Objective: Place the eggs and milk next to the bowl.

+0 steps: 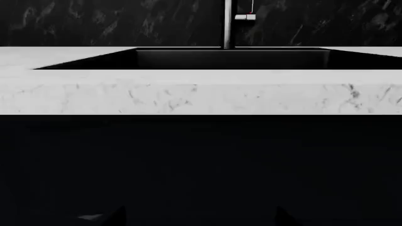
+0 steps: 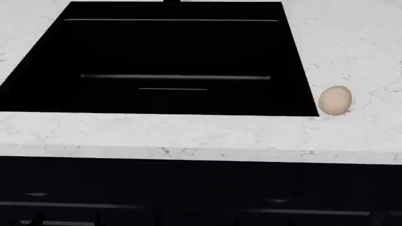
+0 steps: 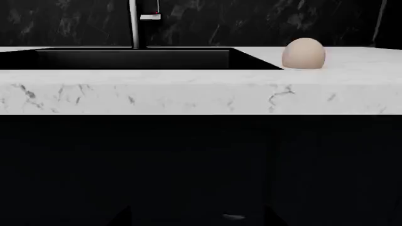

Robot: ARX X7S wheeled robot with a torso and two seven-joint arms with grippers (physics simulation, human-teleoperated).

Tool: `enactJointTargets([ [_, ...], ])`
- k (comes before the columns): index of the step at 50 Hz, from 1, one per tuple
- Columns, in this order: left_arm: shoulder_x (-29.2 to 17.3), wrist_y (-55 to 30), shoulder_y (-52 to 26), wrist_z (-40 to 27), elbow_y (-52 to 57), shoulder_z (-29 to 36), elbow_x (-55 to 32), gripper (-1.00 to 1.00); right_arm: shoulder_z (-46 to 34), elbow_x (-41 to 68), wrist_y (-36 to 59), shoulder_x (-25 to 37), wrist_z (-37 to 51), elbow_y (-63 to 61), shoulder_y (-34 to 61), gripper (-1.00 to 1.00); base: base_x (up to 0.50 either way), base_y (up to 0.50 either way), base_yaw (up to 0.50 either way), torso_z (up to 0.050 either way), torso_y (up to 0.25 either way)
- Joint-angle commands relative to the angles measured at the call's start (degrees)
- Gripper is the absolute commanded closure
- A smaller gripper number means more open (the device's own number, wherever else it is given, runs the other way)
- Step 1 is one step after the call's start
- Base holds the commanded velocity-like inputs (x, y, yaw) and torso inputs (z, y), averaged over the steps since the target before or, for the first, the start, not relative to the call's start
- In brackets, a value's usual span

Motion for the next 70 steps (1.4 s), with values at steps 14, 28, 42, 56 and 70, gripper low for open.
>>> enactJointTargets([
  [14,-2.9,0.6,0.1,-3.1,-0.3,3.7,-2.1,-1.00,-3.5,1.8,0.6,2.8,4.5,-0.7,0.1,-1.00,0.00,0.00,0.00,0.000,0.000],
  [28,-3.3,0.6,0.3,-3.4,-0.3,4.4,-1.5,-1.00,-3.7,2.0,0.2,3.1,4.7,-0.2,0.1,-1.00,0.00,0.00,0.00,0.000,0.000],
  [42,-3.3,0.6,0.3,-3.4,-0.3,4.4,-1.5,-1.00,-3.7,2.0,0.2,3.1,4.7,-0.2,0.1,-1.00,0.00,0.00,0.00,0.000,0.000],
  [56,-3.7,0.8,0.1,-3.4,-1.5,5.1,-2.3,-1.00,-6.7,4.5,-0.1,5.8,7.8,-0.5,-0.1,-1.00,0.00,0.00,0.00,0.000,0.000],
  [70,-4.6,-0.9,-0.1,-3.3,-0.2,6.3,-5.2,-1.00,-7.7,5.5,-0.6,6.7,8.1,-0.2,0.1,-1.00,0.00,0.00,0.00,0.031,0.000],
])
